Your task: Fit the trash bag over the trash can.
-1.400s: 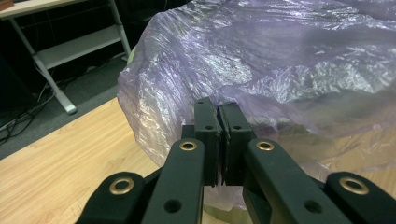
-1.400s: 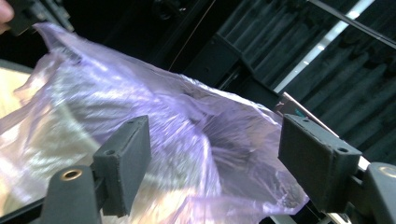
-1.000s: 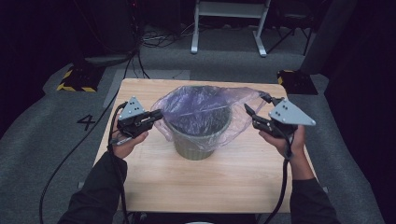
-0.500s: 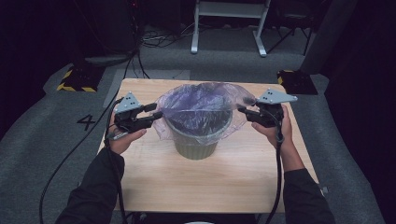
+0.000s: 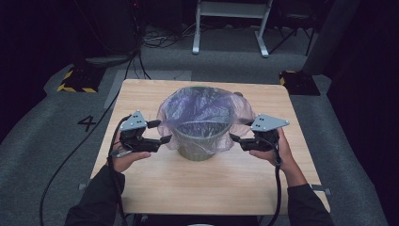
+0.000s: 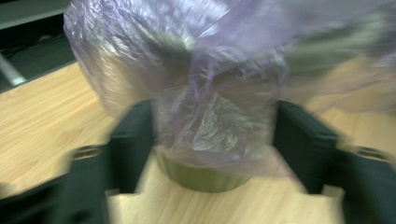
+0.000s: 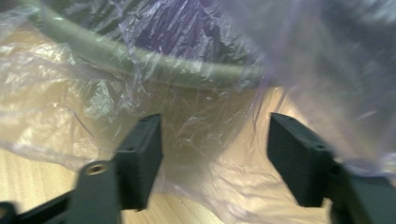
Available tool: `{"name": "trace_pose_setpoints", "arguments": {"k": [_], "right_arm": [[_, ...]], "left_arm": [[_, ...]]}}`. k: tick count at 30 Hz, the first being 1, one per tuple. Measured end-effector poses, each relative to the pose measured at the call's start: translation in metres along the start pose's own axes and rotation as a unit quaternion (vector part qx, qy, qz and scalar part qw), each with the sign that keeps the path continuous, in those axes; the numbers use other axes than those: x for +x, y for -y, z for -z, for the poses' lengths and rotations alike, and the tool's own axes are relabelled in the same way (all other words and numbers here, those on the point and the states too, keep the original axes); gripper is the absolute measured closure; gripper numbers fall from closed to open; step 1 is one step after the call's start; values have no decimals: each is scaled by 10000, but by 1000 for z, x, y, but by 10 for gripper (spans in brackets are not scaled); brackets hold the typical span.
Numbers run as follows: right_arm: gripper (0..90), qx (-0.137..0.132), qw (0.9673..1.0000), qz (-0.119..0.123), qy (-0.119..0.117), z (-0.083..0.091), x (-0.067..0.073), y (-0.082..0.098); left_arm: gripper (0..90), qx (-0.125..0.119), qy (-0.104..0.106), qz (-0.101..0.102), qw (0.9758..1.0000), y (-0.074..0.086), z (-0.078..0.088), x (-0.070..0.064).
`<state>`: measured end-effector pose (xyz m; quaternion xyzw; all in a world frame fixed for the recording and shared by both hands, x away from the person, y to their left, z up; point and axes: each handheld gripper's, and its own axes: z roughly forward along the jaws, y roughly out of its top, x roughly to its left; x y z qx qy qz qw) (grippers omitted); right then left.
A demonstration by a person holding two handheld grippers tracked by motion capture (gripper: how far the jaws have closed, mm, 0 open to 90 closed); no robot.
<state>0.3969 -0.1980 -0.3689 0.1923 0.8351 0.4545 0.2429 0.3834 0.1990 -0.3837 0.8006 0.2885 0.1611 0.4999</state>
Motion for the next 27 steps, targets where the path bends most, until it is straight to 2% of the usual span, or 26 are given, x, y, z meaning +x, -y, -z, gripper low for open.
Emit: {"name": "trace_pose_setpoints", "arguments": {"k": [2,4,5,7,10,13,14,16,17,19,20,24,27], "right_arm": [[524,-88,9999,21,-125,-4,2,3],[628,-133,9998,5,-127,-7,4,4],[656,-147,9997,22,-175,-9,4,5],[734,-196,9997,1,-166,-12,4,7],[813,-173,9997,1,-153,-16,5,11],[833,-74,9999,-36,-72,-23,5,17],[814,-39,10000,-63,-47,-24,5,18],[685,50,10000,6,-23,-22,7,19],[612,84,9998,114,115,-17,11,19],[517,45,9993,290,221,-7,17,19],[471,-6,9986,365,379,2,22,19],[386,-241,9945,746,700,34,39,20],[344,-467,9904,836,998,54,47,23]], "left_arm": [[470,48,51,44,10000,2,-5,2],[575,108,-23,56,9999,5,-9,4],[619,125,5,35,9999,6,-10,6],[704,117,-110,19,9999,7,-12,7],[795,106,-180,-28,9998,8,-13,9],[808,119,-263,-24,9996,9,-15,12],[808,80,-268,-15,9996,9,-15,13],[835,7,-240,-11,9997,9,-12,14],[833,-4,-274,-26,9996,9,-11,14],[829,-33,-276,-17,9996,9,-8,14],[825,-64,-294,-18,9995,9,-7,14],[828,-163,-343,29,9993,8,-1,15],[829,-160,-358,30,9992,8,1,15]]}}
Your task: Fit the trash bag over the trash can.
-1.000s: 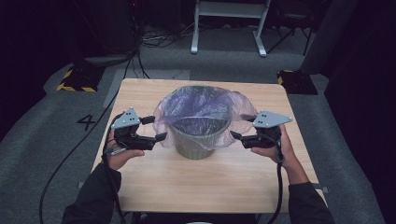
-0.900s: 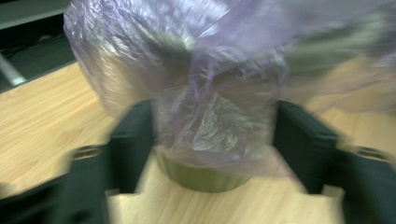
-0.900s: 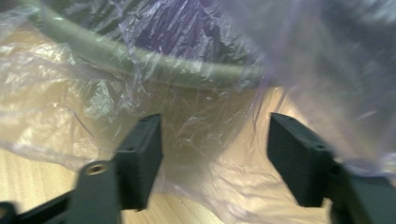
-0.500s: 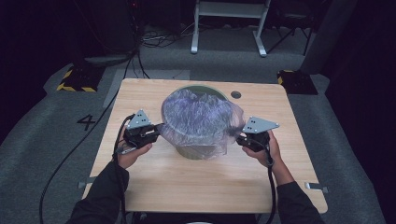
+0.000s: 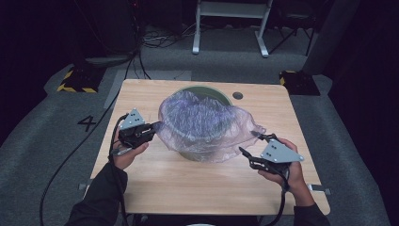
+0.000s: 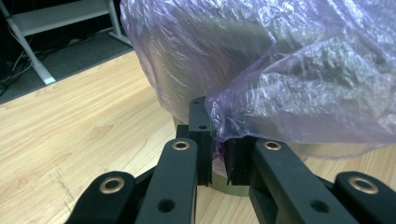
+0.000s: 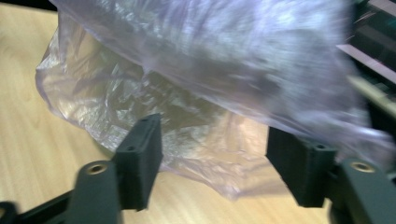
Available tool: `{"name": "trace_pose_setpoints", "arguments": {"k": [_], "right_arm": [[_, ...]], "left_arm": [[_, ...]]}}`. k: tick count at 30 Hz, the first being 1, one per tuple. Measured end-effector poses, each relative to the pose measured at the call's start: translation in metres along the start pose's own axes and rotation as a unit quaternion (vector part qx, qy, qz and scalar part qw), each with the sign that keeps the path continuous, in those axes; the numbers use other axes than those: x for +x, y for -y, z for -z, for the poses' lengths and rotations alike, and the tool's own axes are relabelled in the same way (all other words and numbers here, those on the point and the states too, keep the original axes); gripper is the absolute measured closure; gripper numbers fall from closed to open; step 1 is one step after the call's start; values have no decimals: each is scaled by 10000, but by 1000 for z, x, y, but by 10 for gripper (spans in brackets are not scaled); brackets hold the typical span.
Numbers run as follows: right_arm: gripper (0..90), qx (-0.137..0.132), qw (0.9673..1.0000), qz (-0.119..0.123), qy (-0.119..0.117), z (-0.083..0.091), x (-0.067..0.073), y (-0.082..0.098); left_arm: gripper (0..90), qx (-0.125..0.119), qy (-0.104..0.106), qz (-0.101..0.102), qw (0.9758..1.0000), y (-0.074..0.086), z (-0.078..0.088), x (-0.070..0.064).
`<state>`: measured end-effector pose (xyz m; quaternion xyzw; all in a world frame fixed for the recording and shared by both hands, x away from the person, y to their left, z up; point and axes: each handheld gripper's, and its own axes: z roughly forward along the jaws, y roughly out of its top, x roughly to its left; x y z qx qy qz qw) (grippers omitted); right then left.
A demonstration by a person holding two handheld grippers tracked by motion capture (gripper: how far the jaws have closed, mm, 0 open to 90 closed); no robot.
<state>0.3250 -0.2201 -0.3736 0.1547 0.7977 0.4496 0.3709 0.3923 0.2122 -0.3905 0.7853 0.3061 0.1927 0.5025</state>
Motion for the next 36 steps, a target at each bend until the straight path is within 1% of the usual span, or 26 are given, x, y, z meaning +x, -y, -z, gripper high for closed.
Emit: {"name": "trace_pose_setpoints", "arguments": {"k": [1,2,5,6,7,8,11,13,15,16,17,19,20,21,23,25,26,27,28,29,31,32,34,35,36], "right_arm": [[336,-52,9999,40,89,5,1,0],[329,-128,9996,121,237,11,4,-1],[284,-367,9979,316,440,21,11,-5],[266,-426,9971,398,498,23,13,-7],[257,-520,9955,546,566,25,16,-11],[256,-600,9944,631,607,25,18,-14],[252,-701,9924,763,657,22,19,-26],[261,-811,9901,873,743,21,20,-35],[286,-998,9873,990,740,23,21,-44],[326,-1071,9861,1031,744,24,21,-46],[384,-1178,9844,1101,698,27,20,-48],[411,-1319,9843,1019,580,32,17,-49],[441,-1323,9853,965,494,34,15,-48],[445,-1315,9863,930,354,37,12,-46],[441,-1319,9870,812,429,41,8,-41],[410,-1306,9878,682,499,47,4,-35],[408,-1309,9881,635,498,48,3,-32],[408,-1306,9886,614,438,50,2,-29],[411,-1307,9878,667,525,52,3,-27],[430,-1325,9871,722,541,55,3,-25],[444,-1440,9844,782,633,59,4,-23],[430,-1463,9834,809,703,60,5,-23],[364,-1429,9815,924,875,60,7,-26],[339,-1379,9816,980,882,59,7,-29],[326,-1343,9822,1018,835,56,8,-32]], "left_arm": [[831,15,-22,-16,10000,0,0,0],[831,20,-20,-20,10000,0,1,0],[831,44,-26,-49,10000,-2,0,0],[830,49,-14,-48,10000,-2,0,0],[830,59,-17,-63,10000,-3,0,1],[830,64,-28,-60,10000,-3,-1,1],[828,71,-42,-64,9999,-5,-1,2],[829,84,-79,-83,9999,-6,-1,2],[829,101,-104,-94,9999,-7,-1,3],[829,107,-134,-83,9998,-7,-1,4],[829,108,-137,-70,9998,-7,0,5],[829,116,-135,-51,9998,-7,0,6],[829,128,-151,-44,9998,-6,0,7],[829,138,-153,-41,9998,-6,0,7],[829,151,-161,-46,9997,-6,1,7],[828,148,-170,-43,9997,-6,2,7],[828,157,-177,-49,9997,-6,2,7],[828,169,-185,-52,9997,-6,2,7],[828,174,-187,-68,9997,-6,2,8],[829,179,-184,-61,9997,-6,1,7],[829,194,-196,-79,9996,-7,1,7],[828,205,-195,-89,9996,-7,0,7],[828,232,-190,-109,9995,-8,-1,7],[828,234,-177,-110,9995,-9,-1,7],[829,247,-184,-128,9994,-10,-1,7]]}}
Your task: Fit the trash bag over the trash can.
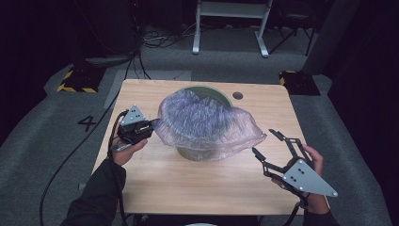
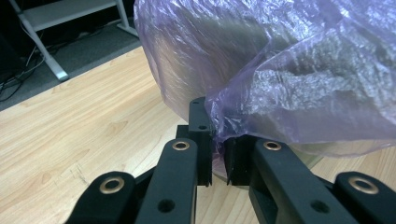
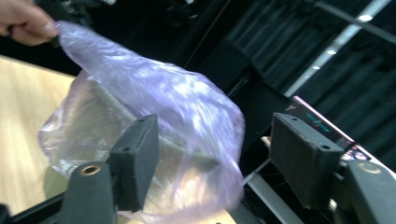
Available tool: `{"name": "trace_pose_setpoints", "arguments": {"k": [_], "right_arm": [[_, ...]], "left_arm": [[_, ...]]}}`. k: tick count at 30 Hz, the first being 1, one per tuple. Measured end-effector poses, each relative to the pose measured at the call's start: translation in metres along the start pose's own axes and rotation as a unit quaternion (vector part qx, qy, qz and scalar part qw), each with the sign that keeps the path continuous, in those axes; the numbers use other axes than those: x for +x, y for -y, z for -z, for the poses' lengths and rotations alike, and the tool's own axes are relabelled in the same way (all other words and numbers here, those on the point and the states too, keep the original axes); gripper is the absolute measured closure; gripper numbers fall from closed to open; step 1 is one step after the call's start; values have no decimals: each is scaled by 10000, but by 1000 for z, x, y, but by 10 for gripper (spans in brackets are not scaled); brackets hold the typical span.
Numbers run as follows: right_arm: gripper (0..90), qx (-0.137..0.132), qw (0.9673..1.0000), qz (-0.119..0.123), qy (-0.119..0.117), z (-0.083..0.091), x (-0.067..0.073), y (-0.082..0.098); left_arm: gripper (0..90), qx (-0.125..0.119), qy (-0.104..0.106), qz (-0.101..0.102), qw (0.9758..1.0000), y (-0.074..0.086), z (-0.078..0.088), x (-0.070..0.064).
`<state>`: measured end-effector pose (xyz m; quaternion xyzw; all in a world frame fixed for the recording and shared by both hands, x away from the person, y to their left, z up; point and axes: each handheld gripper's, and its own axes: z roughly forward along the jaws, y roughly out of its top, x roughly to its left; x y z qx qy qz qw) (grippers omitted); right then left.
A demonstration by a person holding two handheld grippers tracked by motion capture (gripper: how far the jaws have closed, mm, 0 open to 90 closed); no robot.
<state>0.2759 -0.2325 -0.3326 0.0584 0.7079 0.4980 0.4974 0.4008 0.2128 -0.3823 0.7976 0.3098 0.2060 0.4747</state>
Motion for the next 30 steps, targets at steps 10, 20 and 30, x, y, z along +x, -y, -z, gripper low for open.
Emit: {"name": "trace_pose_setpoints", "arguments": {"k": [10,20,30], "right_arm": [[670,421,9974,408,-426,-59,-6,-13],[900,1039,9861,-1061,-745,-114,-54,-4],[900,2133,9567,-1878,-628,-165,-73,28]], "left_arm": [[827,148,-129,-109,9997,-7,-5,6],[820,469,-213,-200,9985,-6,-21,15],[395,47,-481,174,9987,-4,-8,20]]}}
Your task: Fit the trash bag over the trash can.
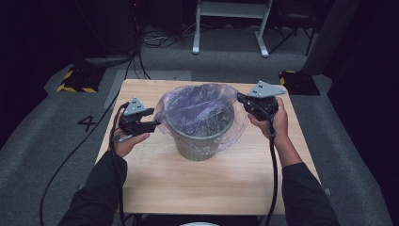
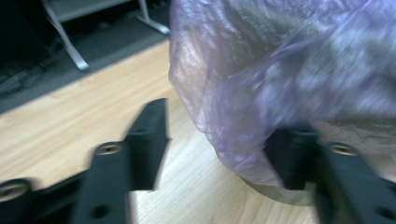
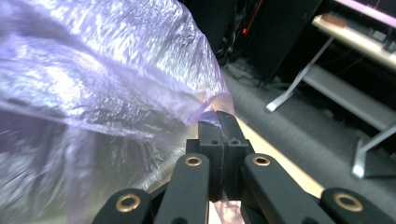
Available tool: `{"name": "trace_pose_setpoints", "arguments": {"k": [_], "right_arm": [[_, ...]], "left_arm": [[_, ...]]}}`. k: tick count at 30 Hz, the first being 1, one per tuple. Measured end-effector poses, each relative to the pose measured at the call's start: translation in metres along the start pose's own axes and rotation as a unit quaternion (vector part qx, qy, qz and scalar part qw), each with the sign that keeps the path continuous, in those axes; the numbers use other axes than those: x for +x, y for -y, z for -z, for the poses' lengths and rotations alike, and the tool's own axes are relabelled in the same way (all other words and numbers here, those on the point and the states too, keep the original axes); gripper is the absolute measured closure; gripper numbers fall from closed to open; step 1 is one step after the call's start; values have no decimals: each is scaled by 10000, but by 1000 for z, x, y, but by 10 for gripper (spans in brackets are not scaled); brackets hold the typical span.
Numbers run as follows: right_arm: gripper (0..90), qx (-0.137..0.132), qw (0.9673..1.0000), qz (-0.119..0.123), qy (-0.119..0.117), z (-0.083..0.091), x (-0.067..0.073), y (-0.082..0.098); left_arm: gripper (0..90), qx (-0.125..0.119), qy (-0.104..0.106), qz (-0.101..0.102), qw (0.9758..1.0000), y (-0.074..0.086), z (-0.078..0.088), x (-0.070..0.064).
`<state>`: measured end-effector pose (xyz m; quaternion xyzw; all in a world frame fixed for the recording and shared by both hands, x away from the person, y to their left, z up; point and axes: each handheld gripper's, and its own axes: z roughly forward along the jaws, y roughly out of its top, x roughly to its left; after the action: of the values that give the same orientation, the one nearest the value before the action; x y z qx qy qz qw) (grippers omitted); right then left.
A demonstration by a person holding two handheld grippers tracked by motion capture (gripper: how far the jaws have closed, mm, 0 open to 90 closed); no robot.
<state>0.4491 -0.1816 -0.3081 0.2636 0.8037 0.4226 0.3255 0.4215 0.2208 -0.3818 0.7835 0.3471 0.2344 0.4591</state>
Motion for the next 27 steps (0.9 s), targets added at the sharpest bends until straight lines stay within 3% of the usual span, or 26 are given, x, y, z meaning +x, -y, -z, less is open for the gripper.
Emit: {"name": "trace_pose_setpoints", "arguments": {"k": [3,9,11,15,18,22,24,27], "right_arm": [[900,84,9999,-104,0,-5,-3,-2],[900,258,9995,-171,84,-13,-7,-4],[900,295,9993,-195,95,-16,-8,-5],[900,299,9992,-254,91,-23,-8,-10],[900,324,9992,-240,61,-28,-3,-14],[900,389,9991,-151,34,-32,1,-18],[900,331,9993,-155,-5,-31,3,-20],[900,231,9996,-155,-105,-30,2,-21]], "left_arm": [[233,-186,50,5,9998,5,16,-2],[168,-400,270,-212,9986,16,41,-15],[170,-550,295,-318,9975,13,47,-23],[159,-904,677,-565,9920,0,54,-44],[156,-886,788,-720,9903,-8,50,-54],[157,-754,809,-917,9896,-15,43,-63],[176,-761,679,-1024,9895,-18,41,-67],[333,-764,515,-1008,9906,-22,39,-65]]}}
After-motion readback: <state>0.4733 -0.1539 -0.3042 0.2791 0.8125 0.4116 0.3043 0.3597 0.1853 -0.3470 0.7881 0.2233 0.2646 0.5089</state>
